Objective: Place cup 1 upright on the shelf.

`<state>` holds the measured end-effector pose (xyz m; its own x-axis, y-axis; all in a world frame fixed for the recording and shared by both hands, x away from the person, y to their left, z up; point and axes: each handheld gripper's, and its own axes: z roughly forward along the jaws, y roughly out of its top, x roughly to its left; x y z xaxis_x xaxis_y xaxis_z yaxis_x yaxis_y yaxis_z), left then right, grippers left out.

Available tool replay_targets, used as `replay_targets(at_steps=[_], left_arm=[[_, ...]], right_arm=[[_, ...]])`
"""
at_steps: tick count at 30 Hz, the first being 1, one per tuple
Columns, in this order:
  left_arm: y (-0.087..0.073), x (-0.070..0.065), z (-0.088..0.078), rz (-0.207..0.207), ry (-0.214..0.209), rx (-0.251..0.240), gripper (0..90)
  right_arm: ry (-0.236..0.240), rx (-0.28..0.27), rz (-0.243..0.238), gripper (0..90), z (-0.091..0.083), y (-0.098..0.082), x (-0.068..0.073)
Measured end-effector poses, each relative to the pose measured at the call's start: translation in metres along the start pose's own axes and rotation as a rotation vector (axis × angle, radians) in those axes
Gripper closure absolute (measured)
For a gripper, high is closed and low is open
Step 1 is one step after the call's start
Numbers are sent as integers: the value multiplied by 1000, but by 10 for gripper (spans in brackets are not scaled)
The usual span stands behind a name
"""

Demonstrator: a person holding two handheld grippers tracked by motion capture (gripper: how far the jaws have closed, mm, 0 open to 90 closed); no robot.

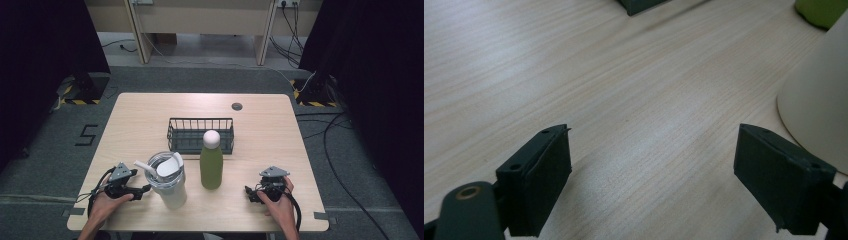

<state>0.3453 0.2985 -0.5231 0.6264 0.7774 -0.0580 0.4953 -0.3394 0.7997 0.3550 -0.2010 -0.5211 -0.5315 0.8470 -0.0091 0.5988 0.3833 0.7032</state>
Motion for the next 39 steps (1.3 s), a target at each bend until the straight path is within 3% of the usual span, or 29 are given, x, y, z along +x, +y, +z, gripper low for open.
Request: replay_targets(at_steps=[6,17,20,24,28,32,39], left_arm=[[-1,-8,-11,2,-20,-64,149],[-2,-21,-25,12,-73,-139,149],[-2,-25,-30,-3,-134,-180,148],[-3,-32,-36,20,-141,-216,148],[-4,-41,-39,38,-153,-251,148],[-4,-46,-39,16,-194,-298,148],[2,-57,-42,20,-226,-364,148]], right_arm=[[0,0,0,3,0,0,0],[0,0,0,3,0,0,0],[1,1,2,3,0,0,0],[1,1,3,3,0,0,0],[1,1,4,3,0,1,0],[1,1,6,3,1,1,0],[1,2,7,3,1,1,0]])
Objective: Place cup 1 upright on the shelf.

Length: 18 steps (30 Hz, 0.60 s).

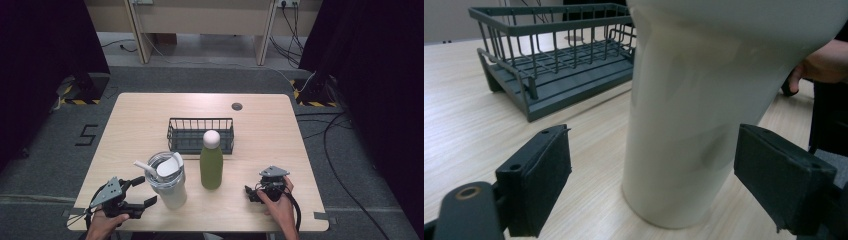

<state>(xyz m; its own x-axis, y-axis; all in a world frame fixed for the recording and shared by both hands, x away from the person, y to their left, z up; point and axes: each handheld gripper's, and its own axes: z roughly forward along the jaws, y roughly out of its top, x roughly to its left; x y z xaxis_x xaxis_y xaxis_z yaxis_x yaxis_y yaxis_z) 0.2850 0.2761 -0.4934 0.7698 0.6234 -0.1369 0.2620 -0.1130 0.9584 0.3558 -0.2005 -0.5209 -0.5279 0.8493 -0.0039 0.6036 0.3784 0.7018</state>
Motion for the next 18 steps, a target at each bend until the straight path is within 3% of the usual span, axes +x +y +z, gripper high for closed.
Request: replay_targets(at_steps=[18], left_arm=[[4,-19,18,84,-11,-13,146]], right_arm=[[0,0,0,3,0,0,0]])
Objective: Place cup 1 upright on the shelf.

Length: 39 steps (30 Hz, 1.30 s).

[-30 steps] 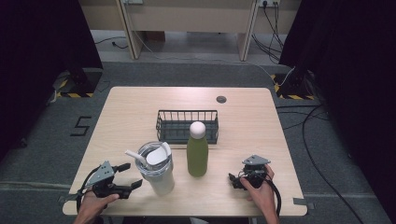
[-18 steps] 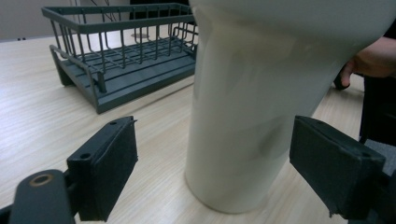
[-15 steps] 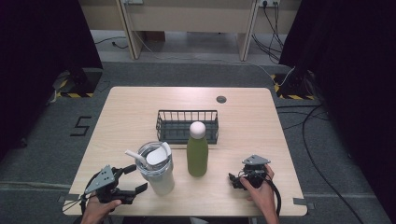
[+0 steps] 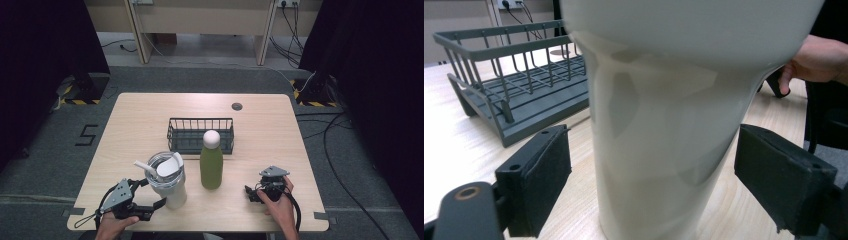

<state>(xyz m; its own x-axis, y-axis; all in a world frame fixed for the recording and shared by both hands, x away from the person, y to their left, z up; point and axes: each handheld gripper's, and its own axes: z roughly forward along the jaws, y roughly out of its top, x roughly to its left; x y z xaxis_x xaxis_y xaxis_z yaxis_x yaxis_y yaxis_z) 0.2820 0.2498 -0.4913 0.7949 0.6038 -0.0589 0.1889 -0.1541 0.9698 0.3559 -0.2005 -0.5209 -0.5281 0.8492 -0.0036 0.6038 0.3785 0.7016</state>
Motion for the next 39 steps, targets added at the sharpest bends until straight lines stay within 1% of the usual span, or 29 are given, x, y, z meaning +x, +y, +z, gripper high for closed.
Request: replay_targets(at_steps=[3,7,9,10,11,14,21,24,31,39], left_arm=[[-1,-3,5,10,-1,1,146],[-1,-8,12,32,9,3,147],[-1,-8,15,40,17,1,135],[-2,-8,19,37,18,-7,120],[-2,-8,19,37,18,-7,115],[-4,-9,25,48,30,-15,101],[-5,-10,32,39,32,-31,88],[-5,-9,33,44,33,-35,85],[-5,-9,38,37,27,-49,83],[-5,-8,44,31,17,-79,88]], right_arm=[[0,0,0,3,0,0,0],[0,0,0,3,0,0,0],[1,0,0,2,0,0,0],[0,0,0,3,0,0,0],[0,0,0,3,0,0,0],[1,0,0,3,0,0,0],[2,-2,-11,3,1,0,-1],[2,-2,-12,3,1,0,-1],[3,-2,-12,3,1,0,-1],[3,-2,-13,3,1,0,-1]])
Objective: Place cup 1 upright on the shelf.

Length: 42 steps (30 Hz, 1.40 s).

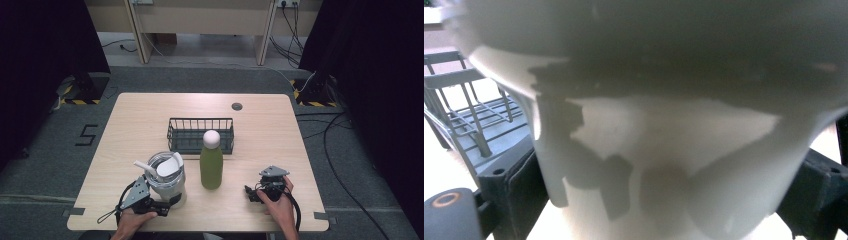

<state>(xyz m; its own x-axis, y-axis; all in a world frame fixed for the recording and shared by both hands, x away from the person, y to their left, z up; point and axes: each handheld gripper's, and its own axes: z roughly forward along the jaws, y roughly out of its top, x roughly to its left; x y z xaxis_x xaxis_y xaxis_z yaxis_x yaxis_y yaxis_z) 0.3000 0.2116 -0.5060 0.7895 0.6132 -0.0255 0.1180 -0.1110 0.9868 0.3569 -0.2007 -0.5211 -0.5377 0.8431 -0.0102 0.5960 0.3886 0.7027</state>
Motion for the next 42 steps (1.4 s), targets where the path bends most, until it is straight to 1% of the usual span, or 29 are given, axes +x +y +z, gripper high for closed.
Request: replay_targets(at_steps=[4,8,11,20,23,25,26,29,34,37,42], left_arm=[[0,0,1,-5,3,-10,90],[-2,0,2,0,-4,-26,92],[-2,0,2,2,-1,-31,95],[-2,1,2,5,-2,-36,99],[-1,2,2,8,-2,-30,99],[0,2,2,21,11,-36,99],[1,3,1,25,9,-42,99],[7,5,0,16,1,-63,100],[14,10,-2,1,1,-79,100],[19,16,-2,-6,9,-77,100],[24,21,-2,-1,21,-70,100]], right_arm=[[0,0,-1,3,0,0,0],[1,0,-1,3,0,0,0],[1,0,-2,3,0,0,0],[2,-1,-3,3,0,0,0],[3,-1,-4,3,0,0,0],[3,-1,-4,3,0,0,0],[3,-1,-4,3,0,0,0],[3,-1,-4,3,0,0,0],[3,-1,-5,3,0,0,0],[3,-1,-4,3,0,0,0],[3,-1,-4,3,0,0,0]])
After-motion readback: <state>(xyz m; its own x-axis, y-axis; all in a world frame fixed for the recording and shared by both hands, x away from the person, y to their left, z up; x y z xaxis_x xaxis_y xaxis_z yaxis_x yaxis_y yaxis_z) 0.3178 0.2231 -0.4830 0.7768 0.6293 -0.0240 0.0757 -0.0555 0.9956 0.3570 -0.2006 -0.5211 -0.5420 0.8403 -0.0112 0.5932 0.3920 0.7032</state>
